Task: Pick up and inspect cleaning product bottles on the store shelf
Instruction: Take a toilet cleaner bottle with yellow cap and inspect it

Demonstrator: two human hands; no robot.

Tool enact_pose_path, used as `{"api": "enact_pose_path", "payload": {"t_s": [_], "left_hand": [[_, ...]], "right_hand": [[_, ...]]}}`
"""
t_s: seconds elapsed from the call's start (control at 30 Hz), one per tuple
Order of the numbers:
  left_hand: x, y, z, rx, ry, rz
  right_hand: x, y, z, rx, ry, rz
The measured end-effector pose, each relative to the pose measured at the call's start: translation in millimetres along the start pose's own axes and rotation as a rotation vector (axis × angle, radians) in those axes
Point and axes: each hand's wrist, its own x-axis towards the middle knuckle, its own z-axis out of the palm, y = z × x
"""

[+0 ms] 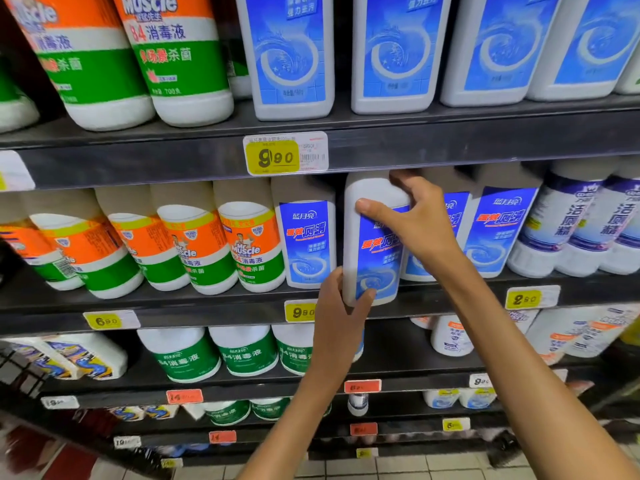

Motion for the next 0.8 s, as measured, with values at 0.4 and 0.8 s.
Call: {"api": "enact_pose_path", "payload": {"t_s": [0.4,0.8], "left_hand": [[-22,-6,10,0.038,0.153,0.109],[-19,-11,20,0.154,0.082,0.121]], "right_hand": [[-11,8,21,-0.125,0.116,-0.120],[-31,27,-1,-0.682,0.012,-0.311]]}}
